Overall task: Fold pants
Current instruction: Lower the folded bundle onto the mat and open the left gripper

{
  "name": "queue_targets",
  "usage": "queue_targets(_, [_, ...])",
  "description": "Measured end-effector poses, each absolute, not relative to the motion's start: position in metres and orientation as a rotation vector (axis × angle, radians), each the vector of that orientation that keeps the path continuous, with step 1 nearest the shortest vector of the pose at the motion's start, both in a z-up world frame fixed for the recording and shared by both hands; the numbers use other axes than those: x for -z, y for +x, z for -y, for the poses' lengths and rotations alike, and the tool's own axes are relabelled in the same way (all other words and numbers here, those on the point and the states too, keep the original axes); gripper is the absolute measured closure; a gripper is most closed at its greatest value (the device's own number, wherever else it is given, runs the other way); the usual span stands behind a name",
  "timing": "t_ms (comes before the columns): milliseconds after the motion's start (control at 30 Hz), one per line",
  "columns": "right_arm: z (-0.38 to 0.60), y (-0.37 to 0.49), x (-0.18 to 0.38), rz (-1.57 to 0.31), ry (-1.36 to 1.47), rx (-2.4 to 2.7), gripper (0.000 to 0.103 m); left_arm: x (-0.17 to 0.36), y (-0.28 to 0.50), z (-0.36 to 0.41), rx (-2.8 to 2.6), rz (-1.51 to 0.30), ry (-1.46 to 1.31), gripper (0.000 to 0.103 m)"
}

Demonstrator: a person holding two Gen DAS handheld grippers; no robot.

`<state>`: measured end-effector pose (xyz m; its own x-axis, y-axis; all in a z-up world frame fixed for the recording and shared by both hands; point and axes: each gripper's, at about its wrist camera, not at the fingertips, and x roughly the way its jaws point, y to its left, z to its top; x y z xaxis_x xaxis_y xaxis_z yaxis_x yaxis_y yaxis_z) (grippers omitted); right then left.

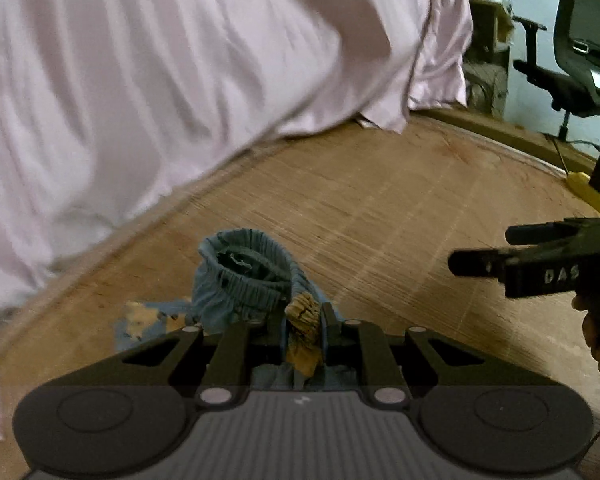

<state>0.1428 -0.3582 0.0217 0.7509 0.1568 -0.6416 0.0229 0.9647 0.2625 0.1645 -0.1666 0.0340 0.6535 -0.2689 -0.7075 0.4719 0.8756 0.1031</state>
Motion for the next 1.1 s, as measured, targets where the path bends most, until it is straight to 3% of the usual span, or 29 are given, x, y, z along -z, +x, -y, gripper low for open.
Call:
queue_targets(167, [0.36,0.145,-0.013,-0.743,0.275,-0.083,0.001,-0.004,0.172,0.176,0.504,-0.814,0.286,0.08])
queue_targets(233, [0.359,0.144,-0.011,-0.753,0.277,-0.084,0.001,-0.004,0.166,0.169,0.508,-0.837,0.244,0.055])
queue_targets(267, [0.358,0.144,-0.012,-0.753,0.279,-0.086,0.001,-0.007,0.162,0.165,0.507,-0.833,0.217,0.036])
queue_targets(300, [0.357,0.143,-0.013,-0.749,0.28,-0.09,0.001,-0.01,0.156,0.159,0.497,-0.814,0.197,0.027])
queue_targets(467, [0.348,0.142,-0.018,-0.725,0.279,-0.127,0.001,-0.024,0.14,0.126,0.416,-0.756,0.156,0.012])
queue_targets(900, [0.281,0.16,0.005,-0.744,0.209,-0.253,0.001,0.008,0.152,0.019,-0.014,-0.895,-0.131,0.011])
queue_targets(1100, [0.244,0.148,0.021,-0.77,-0.095,-0.081,0.001,0.024,0.143,0.01,0.021,-0.87,-0.05,0.007])
